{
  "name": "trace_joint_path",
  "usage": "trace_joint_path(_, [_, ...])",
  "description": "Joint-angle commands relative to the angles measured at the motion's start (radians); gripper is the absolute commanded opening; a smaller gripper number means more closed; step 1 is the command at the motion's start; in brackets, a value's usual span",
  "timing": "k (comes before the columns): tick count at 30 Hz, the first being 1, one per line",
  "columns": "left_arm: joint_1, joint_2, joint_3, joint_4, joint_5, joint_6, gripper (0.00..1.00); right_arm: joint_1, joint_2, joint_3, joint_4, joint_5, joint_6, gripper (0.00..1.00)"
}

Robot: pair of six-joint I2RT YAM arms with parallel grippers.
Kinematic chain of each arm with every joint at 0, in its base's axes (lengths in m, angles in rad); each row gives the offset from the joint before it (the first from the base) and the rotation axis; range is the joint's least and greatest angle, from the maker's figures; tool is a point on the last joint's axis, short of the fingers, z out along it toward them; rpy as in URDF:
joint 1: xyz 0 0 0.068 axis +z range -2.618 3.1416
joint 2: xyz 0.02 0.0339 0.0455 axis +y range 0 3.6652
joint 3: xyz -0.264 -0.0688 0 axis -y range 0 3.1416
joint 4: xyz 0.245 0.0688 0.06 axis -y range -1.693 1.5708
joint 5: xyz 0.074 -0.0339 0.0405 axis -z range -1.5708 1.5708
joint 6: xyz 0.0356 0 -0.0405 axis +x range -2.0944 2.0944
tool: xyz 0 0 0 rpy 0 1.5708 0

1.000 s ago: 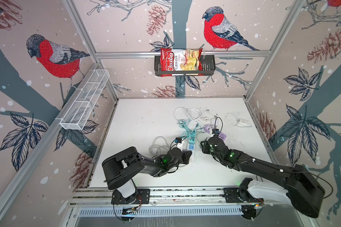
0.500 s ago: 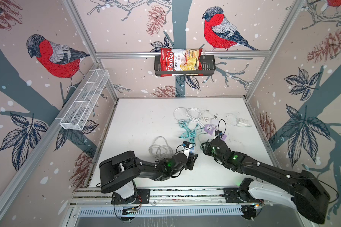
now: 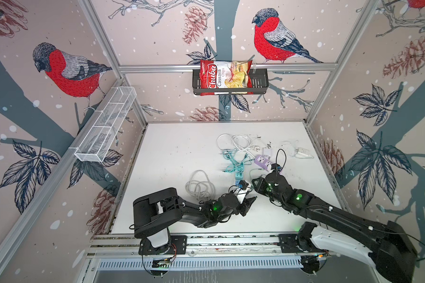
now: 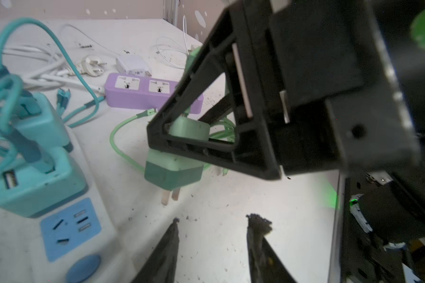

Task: Insert the plug
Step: 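Bring the right gripper beside the charger held by the left gripper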

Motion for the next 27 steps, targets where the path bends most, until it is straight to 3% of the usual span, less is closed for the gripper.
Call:
trace_joint_path(1, [-0.001, 0.011, 0.001, 0.088, -0.074, 0.091, 0.49, 0.0, -0.025, 0.002, 0.0, -0.034, 0.019, 0.16])
trace_joint_path(5, [0.001, 0.027, -0.015, 0.189, -0.094, 0.118, 0.55, 0.0, -0.045, 0.003, -0.015, -0.038, 0.023, 0.17])
trace_joint_path(14, [0.01, 0.078, -0.017, 0.316, -0.09, 0.176, 0.57, 0.001, -0.079, 0.004, -0.025, -0.062, 0.027, 0.17])
trace_joint_path(27, [0.05, 0.138, 0.001, 0.441, 0.088, 0.203, 0.56, 0.001, -0.122, -0.003, -0.002, -0.105, 0.02, 0.18])
